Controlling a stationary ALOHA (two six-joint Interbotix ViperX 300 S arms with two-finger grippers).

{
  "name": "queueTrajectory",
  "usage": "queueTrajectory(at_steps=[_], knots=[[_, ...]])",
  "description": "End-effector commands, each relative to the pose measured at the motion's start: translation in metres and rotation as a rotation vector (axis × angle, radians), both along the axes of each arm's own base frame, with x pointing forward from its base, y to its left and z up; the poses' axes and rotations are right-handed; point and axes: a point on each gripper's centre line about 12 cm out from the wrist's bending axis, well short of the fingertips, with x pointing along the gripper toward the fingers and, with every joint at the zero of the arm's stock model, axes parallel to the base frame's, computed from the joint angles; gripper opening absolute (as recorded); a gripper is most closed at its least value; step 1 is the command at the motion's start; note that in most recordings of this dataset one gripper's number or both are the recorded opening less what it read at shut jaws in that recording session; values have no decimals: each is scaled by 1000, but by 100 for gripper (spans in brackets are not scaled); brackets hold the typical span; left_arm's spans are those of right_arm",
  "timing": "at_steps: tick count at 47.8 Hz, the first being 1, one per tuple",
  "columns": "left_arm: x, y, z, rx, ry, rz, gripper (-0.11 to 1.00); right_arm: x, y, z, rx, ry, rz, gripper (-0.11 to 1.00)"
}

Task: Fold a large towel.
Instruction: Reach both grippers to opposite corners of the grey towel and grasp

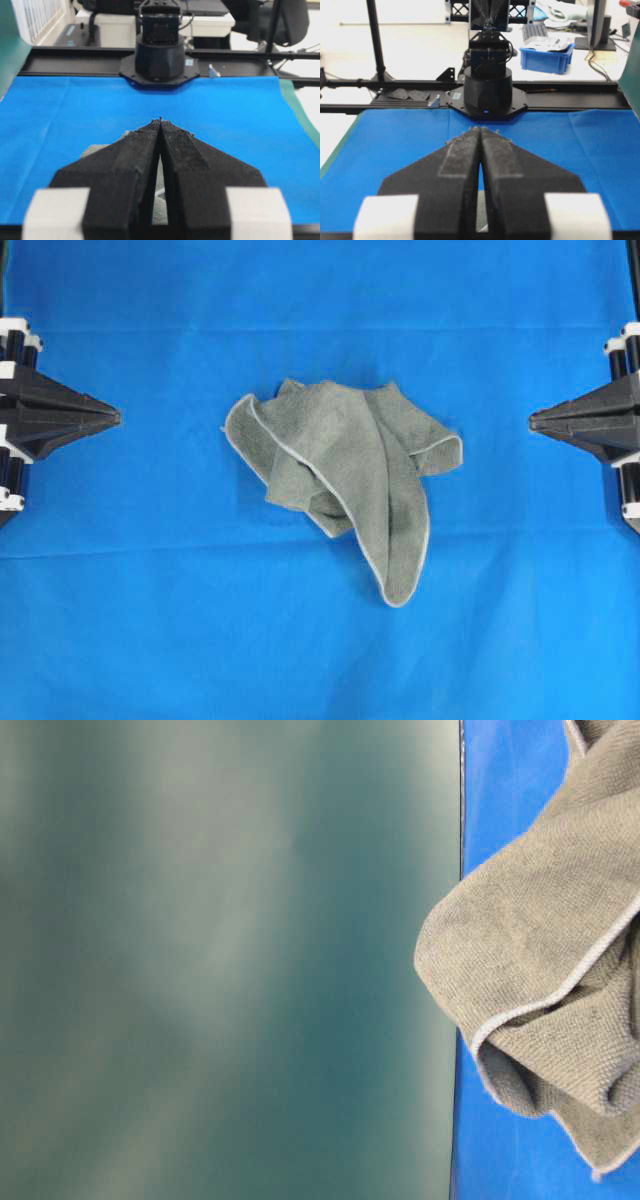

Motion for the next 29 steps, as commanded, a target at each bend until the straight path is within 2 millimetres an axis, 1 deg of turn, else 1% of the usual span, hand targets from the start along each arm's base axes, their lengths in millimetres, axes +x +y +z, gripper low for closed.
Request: queueTrajectory(at_steps=[1, 6, 10, 14, 18, 23, 29], knots=[[5, 3, 11, -63, -12, 16, 0, 4, 2, 5, 17, -8, 10, 0], [8, 3, 6, -82, 13, 15, 0, 11, 13, 1, 36, 109, 61, 0], [12, 3, -1, -108, 45, 15, 0, 17, 21, -8, 65, 258, 93, 0], [20, 4, -15, -149, 103, 19, 0, 22, 28, -18, 105, 365, 113, 0], [28, 5, -31, -195, 168, 29, 0, 28, 33, -26, 157, 416, 120, 0], [38, 10, -54, -267, 252, 65, 0, 37, 40, -41, 222, 493, 123, 0], [50, 16, -79, -308, 342, 104, 1, 48, 52, -59, 307, 587, 127, 0]])
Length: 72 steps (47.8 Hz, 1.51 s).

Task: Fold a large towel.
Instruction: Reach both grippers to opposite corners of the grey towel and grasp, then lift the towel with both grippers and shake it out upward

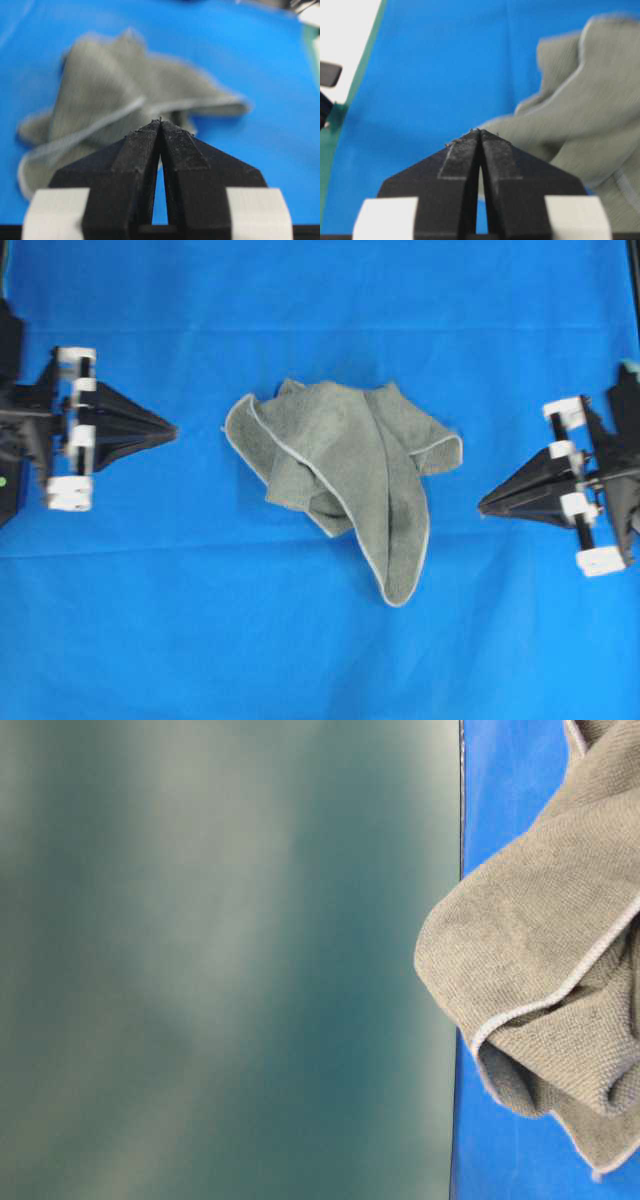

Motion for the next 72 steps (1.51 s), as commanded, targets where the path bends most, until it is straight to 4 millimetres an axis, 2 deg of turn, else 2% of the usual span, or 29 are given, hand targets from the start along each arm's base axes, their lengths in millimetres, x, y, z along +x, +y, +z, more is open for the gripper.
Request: queueTrajectory(at_steps=[1, 3, 9, 10, 15, 19, 23, 36, 47, 53, 55, 59, 63, 67, 69, 72], knots=[[10, 6, -11, -22, 40, 27, 2, 11, 9, -1, 40, 29, 3, 0], [14, 9, -23, -38, 85, 46, 7, 15, 13, -7, 57, 59, 1, 0], [27, 19, -50, -65, 191, 85, 42, 34, 24, -27, 94, 164, -15, 2], [28, 20, -53, -67, 203, 89, 51, 38, 25, -31, 99, 182, -20, 4], [39, 28, -68, -79, 259, 118, 78, 59, 34, -51, 99, 289, -36, 31], [44, 36, -79, -85, 296, 142, 85, 74, 41, -64, 85, 373, -43, 54], [49, 44, -89, -92, 324, 167, 84, 89, 49, -73, 76, 456, -51, 63], [67, 56, -114, -99, 369, 195, 83, 113, 61, -97, 80, 602, -103, 60], [78, 59, -139, -111, 428, 203, 83, 123, 62, -120, 103, 643, -147, 60], [82, 60, -144, -115, 449, 204, 79, 127, 60, -134, 128, 672, -191, 59], [82, 59, -145, -117, 458, 204, 74, 127, 59, -137, 127, 679, -196, 58], [80, 59, -147, -115, 483, 198, 56, 126, 58, -139, 114, 682, -193, 53], [78, 58, -149, -119, 510, 197, 30, 126, 57, -138, 102, 678, -187, 35], [76, 57, -150, -123, 535, 197, 7, 124, 57, -139, 97, 682, -186, 10], [75, 57, -149, -123, 541, 195, 1, 123, 57, -138, 98, 680, -186, 1], [75, 57, -145, -126, 544, 195, 1, 122, 56, -134, 98, 679, -186, 1]])
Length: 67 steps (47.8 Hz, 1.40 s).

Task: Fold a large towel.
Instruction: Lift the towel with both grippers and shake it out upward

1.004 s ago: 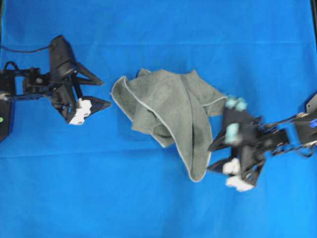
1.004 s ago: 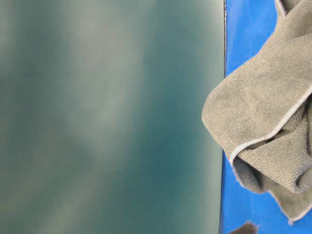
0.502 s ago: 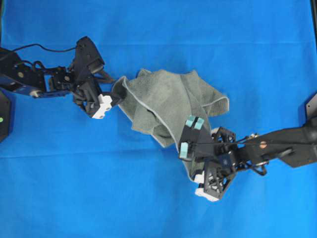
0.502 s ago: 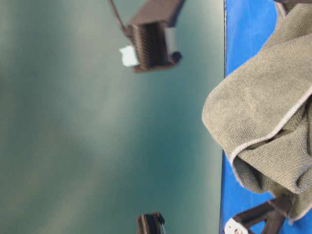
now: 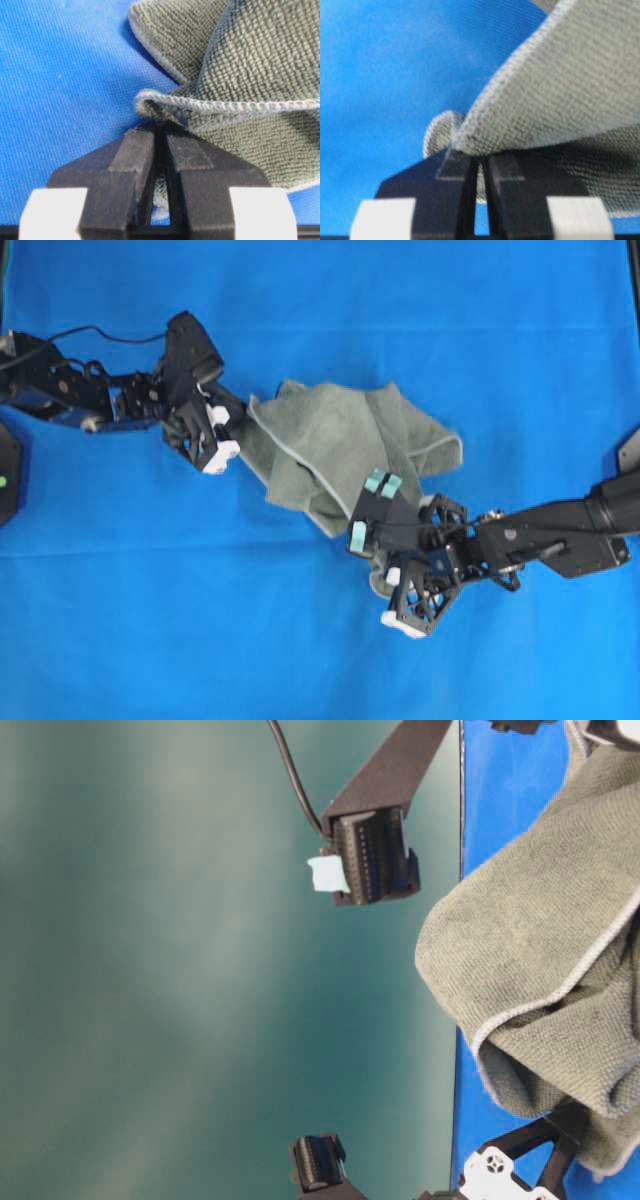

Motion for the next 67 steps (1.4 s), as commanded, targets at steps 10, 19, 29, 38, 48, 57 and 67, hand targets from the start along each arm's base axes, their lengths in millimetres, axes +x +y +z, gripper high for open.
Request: queueTrajectory(at_steps=[10, 19, 29, 38, 48, 57, 67], knots=[[-2, -4, 57, 32, -40, -44, 1, -7, 0, 53, 15, -91, 16, 1], [-15, -7, 125, 91, -91, -93, 1, -21, -2, 121, -17, -244, 83, 1], [-38, -12, 208, 201, -225, -148, 1, -51, -25, 192, -146, -372, 115, 1], [-61, -17, 276, 314, -368, -181, 1, -78, -68, 246, -314, -447, 34, 1], [-66, 0, 327, 472, -447, -164, 1, -110, -156, 286, -559, -393, -259, 1], [-58, 50, 350, 592, -409, -46, 1, -134, -223, 318, -749, -347, -492, 1], [-45, 49, 376, 514, -347, -69, 1, -142, -222, 369, -782, -447, -500, 1]])
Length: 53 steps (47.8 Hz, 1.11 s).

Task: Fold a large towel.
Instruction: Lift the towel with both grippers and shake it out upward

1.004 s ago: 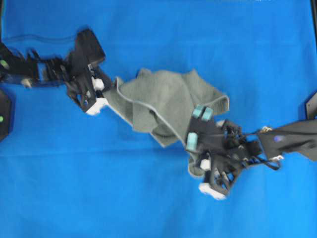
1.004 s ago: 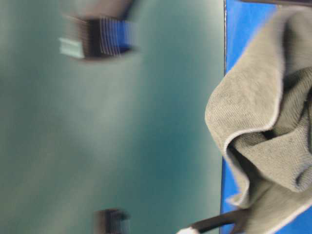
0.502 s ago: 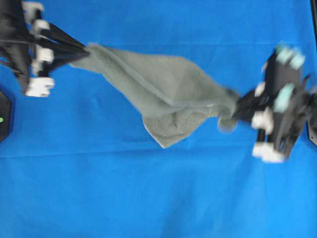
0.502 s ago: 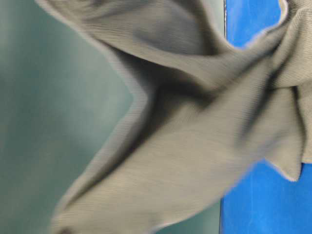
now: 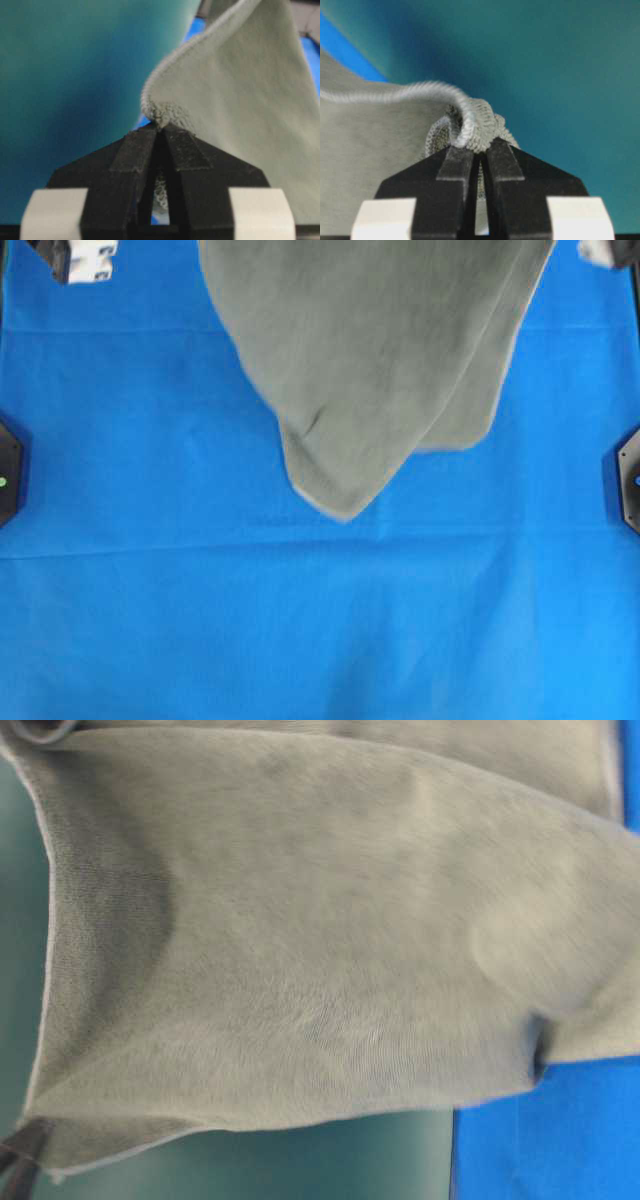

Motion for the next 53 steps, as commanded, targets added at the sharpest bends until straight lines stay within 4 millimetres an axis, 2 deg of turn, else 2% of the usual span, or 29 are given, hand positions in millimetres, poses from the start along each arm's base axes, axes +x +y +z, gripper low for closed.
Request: queueTrajectory(at_steps=[1, 11, 18, 27, 34, 42, 49, 53], knots=[[0, -20, 35, -18, -5, -62, 1, -3, 11, 31, -4, -73, 45, 1], [-10, -78, 75, -102, 0, -225, 1, 0, 66, 60, 98, -147, 274, 1], [-17, -105, 89, -196, -3, -290, 1, 3, 106, 73, 148, -187, 455, 1], [-35, -137, 116, -269, -69, -390, 1, 1, 160, 95, 174, -273, 712, 1], [-50, -145, 136, -297, -128, -424, 1, 0, 187, 106, 176, -352, 855, 1], [-51, -145, 145, -354, -153, -405, 1, 0, 190, 114, 192, -421, 875, 1], [-43, -142, 135, -368, -111, -376, 1, 1, 183, 114, 139, -413, 824, 1], [-37, -128, 123, -376, -76, -307, 1, 1, 169, 109, 99, -377, 741, 1]])
